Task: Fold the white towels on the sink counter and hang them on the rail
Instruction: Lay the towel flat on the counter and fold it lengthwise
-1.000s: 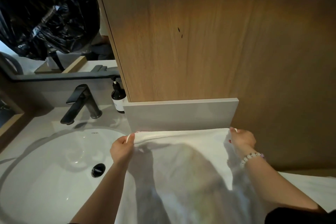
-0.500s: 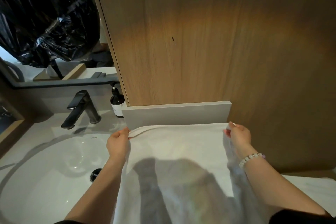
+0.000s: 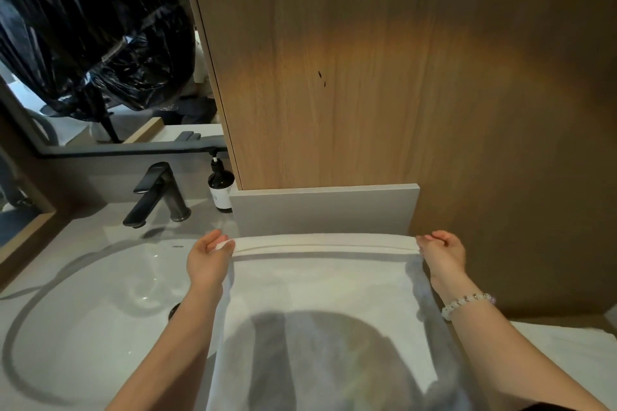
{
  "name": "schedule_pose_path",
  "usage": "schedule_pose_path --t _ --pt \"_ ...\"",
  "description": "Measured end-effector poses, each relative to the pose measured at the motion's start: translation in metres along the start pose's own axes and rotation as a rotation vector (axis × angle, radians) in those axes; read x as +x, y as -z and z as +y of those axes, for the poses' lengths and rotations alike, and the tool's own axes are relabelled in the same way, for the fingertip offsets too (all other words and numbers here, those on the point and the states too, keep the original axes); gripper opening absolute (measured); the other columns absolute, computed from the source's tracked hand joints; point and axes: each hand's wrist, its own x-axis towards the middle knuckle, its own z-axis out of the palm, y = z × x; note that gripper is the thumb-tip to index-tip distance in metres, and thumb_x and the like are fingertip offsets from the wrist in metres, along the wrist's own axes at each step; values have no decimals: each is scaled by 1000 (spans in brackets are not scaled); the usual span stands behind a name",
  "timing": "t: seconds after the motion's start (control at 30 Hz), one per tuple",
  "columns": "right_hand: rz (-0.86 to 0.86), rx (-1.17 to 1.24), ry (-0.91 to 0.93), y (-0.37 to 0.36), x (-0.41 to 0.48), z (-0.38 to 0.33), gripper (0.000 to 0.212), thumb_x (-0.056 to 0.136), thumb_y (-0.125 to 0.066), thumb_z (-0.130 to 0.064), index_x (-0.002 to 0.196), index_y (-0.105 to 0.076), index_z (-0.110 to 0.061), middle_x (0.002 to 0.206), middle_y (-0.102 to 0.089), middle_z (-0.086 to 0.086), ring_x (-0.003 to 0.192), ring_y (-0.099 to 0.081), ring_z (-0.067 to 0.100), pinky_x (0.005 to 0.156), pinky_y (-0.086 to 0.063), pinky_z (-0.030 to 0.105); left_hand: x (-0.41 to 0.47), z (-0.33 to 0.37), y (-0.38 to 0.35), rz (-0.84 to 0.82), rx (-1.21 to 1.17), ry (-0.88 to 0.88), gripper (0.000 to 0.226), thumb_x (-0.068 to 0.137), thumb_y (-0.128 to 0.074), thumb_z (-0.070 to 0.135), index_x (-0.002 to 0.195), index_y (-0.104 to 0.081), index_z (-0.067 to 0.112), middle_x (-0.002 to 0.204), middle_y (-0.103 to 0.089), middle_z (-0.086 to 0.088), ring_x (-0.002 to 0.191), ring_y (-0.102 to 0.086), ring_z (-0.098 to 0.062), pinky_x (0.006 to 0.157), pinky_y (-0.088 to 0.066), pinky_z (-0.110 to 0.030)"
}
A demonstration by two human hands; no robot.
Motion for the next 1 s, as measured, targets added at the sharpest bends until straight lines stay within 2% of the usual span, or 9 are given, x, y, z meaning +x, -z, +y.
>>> schedule_pose_path --t 0.13,0.3,0.43,0.57,0.63,0.73,0.8,0.93,1.0 --pt "-14 66 -55 21 -7 15 39 83 -63 7 115 -51 -12 106 -56 9 98 -56 20 98 -45 31 -21 -11 15 -33 -34 40 44 87 -58 -3 130 -50 2 127 -57 -14 112 -56 -25 102 -40 -30" --pt "-47 195 -198 50 -20 36 52 85 -58 9 131 -46 -12 116 -55 10 101 -55 22 84 -43 25 -51 -33 38 -79 -68 105 45 89 -56 -5 133 -47 1 128 -55 -12 110 -55 -21 98 -39 -26" --pt "-82 146 -251 63 -26 46 53 86 -54 11 134 -47 -11 118 -55 12 101 -54 23 84 -43 26 -65 -61 52 -92 -22 184 46 87 -53 -11 131 -48 -1 130 -55 -14 112 -55 -23 97 -39 -26" --pt "-69 -104 -237 72 -30 50 43 85 -52 14 121 -61 -9 125 -58 13 109 -55 26 84 -43 24 -74 -81 57 -82 56 246 44 85 -52 -15 127 -52 0 124 -59 -11 84 -57 -14 68 -45 -14" --pt "-51 -178 -234 76 -31 54 45 84 -47 17 117 -64 -9 113 -61 11 99 -58 26 77 -44 23 -78 -87 59 -77 101 260 45 83 -53 -15 125 -54 0 122 -61 -10 83 -57 -17 64 -45 -17" --pt "-44 -232 -245 77 -34 63 52 81 -42 18 117 -66 -11 81 -59 7 59 -46 17 46 -42 18 -81 -89 61 -71 197 228 46 80 -54 -15 122 -57 2 119 -63 -10 89 -58 -21 73 -45 -26" --pt "-46 -271 -235 77 -36 69 54 80 -40 18 118 -64 -11 74 -56 6 55 -43 17 37 -39 13 -85 -87 60 -62 277 189 47 78 -52 -16 120 -58 5 117 -63 -7 88 -59 -23 76 -48 -30" --pt "-22 -427 -65 72 -52 63 46 85 -45 12 125 -52 -10 103 -54 7 88 -49 21 71 -41 24 -97 -81 53 -41 451 70 53 73 -51 -15 122 -55 5 112 -60 -4 88 -58 -24 87 -47 -33" --pt "-12 -459 -72 71 -44 59 46 85 -54 3 128 -45 -11 112 -53 8 97 -49 25 78 -38 28 -98 -80 49 -35 465 58 58 74 -54 -12 129 -48 3 117 -56 -7 92 -58 -27 88 -47 -35"
